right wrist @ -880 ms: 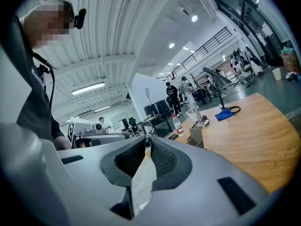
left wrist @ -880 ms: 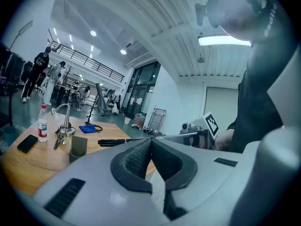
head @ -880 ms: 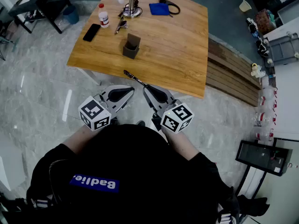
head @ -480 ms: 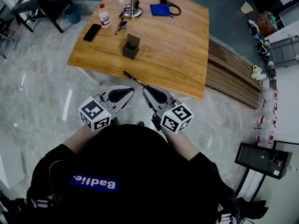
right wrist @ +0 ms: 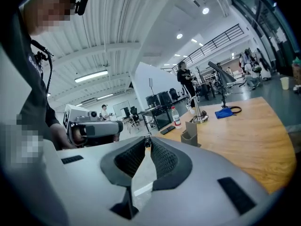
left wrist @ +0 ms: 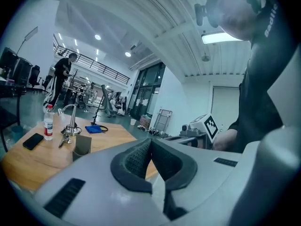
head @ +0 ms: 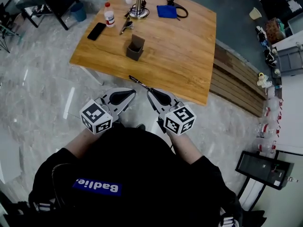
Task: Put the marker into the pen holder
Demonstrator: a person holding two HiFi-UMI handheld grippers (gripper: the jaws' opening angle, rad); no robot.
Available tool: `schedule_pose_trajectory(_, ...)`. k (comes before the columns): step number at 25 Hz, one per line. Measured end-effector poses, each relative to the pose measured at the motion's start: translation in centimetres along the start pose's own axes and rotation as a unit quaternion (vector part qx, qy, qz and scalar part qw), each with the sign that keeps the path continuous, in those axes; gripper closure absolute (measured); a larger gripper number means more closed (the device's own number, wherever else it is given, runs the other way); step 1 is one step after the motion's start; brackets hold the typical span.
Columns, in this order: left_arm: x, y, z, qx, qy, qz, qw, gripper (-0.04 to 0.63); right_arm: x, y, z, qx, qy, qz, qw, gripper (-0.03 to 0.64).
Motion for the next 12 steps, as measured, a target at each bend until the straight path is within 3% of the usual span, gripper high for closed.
schedule_pose_trajectory(4,0.4,-2.0,0.0,0.002,0.007,-0.003,1.0,0.586,0.3,1.5,1.3,-0.016,-0.027,-0.016,0.999,0.574)
schedule_pose_trajectory(12,2.5,-7.2,0.5,-0.034,0.011,0.01,0.9993,0.586,1.7,4.8,5.8,-0.056,-0.06,-0.032,0.996,0.574)
Point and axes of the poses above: the fingertips, and each gripper's own axes: z forward along the fingers, y to its right, x out of its top, the point moved 3 cm from there along -z, backward along the fingers, and after that the axes turned 11 degrees about x, right-handed, at the moved point
